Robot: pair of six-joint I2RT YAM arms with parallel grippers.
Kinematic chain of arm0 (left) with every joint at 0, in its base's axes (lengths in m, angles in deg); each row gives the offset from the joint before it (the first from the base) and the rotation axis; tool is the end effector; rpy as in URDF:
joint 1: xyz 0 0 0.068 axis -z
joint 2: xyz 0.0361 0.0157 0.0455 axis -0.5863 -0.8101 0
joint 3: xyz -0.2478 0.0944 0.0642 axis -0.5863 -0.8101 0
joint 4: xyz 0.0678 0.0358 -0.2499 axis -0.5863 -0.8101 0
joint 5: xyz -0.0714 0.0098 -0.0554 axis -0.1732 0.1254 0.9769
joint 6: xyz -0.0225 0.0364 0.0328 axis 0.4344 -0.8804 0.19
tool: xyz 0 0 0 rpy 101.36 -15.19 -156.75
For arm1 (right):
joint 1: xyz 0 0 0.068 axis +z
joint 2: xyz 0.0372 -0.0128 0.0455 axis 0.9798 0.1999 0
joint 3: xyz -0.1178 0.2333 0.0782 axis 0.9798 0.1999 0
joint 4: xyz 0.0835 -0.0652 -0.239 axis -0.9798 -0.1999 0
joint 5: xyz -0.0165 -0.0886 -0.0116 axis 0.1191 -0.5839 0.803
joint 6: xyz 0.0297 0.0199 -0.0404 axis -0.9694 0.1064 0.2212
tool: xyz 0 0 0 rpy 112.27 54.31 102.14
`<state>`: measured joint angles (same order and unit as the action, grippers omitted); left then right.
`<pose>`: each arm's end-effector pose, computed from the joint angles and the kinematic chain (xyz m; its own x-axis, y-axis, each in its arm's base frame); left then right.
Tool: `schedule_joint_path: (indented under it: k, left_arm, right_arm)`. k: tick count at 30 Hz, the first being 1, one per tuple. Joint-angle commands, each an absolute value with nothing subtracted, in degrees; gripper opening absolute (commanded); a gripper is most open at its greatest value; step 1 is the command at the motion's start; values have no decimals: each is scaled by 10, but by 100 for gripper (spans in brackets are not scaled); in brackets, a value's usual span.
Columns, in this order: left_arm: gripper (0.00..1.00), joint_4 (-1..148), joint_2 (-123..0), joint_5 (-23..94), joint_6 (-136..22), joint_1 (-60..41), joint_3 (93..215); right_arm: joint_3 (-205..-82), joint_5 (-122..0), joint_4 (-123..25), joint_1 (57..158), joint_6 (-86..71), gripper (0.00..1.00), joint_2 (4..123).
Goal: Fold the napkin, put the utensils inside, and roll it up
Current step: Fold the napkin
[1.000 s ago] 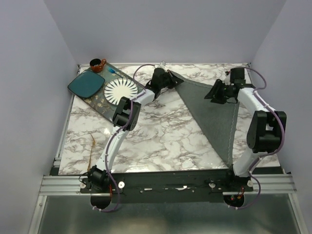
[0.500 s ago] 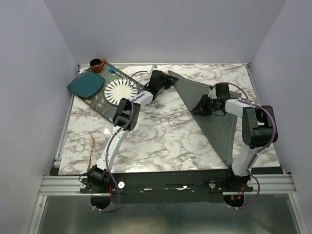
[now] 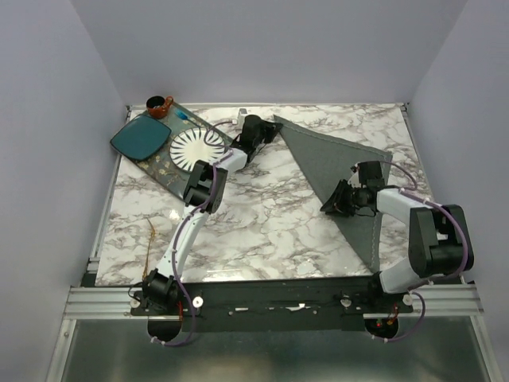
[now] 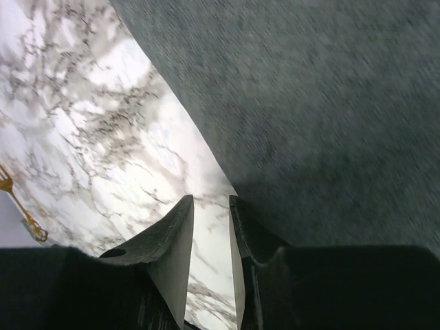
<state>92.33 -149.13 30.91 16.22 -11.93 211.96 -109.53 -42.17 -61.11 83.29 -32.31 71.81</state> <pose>0.5633 -0.2530 0.0822 -0.4771 -0.8760 -0.0713 -0.1567 0.1647 -0.9738 0.2762 0.0390 0.1459 -0.8899 0.3941 -0.2296 0.1973 0.7866 0.5851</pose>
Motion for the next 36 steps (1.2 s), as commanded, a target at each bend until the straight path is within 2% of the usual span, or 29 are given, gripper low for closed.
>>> schedule_joint_path:
  k: [1,4,7,9,10,13,16,17,19,20,23,25,31,36]
  left_arm:
    - [0,909,-1539,267,143,-132,2186]
    - [0,929,-1538,304,101,-131,2221]
    - [1,940,-1492,360,52,-130,2202]
    - [9,953,-1456,396,37,-130,2151]
    - [18,958,-1419,408,34,-128,2131]
    - [26,992,-1340,464,13,-116,2037]
    - [23,994,-1268,497,-28,-83,1941]
    - [20,994,-1255,507,-34,-74,1898]
    - [14,995,-1225,532,-47,-44,1858]
    - [12,994,-1217,538,-56,-34,1825]
    - [6,963,-1200,551,-93,9,1793]
    - [3,956,-1202,558,-109,28,1785]
    - [2,902,-1228,549,-117,27,1783]
    - [2,857,-1232,551,-146,28,1838]
  right_arm:
    - [-1068,-468,-651,835,-332,35,657]
    - [-1074,-493,-682,832,-332,35,622]
    - [-1069,-552,-729,809,-340,35,573]
    - [-1061,-568,-765,795,-350,36,556]
    - [-1057,-587,-782,787,-368,36,548]
    - [-1036,-614,-828,773,-408,35,521]
    - [-1004,-620,-838,760,-437,30,496]
    - [-999,-621,-839,759,-443,24,491]
    - [-993,-631,-850,753,-457,18,483]
    - [-989,-642,-859,753,-466,11,482]
    - [-979,-694,-891,751,-491,4,478]
    - [-969,-705,-889,751,-496,4,470]
    - [-966,-702,-913,751,-552,3,467]
    - [-949,-695,-931,750,-617,1,454]
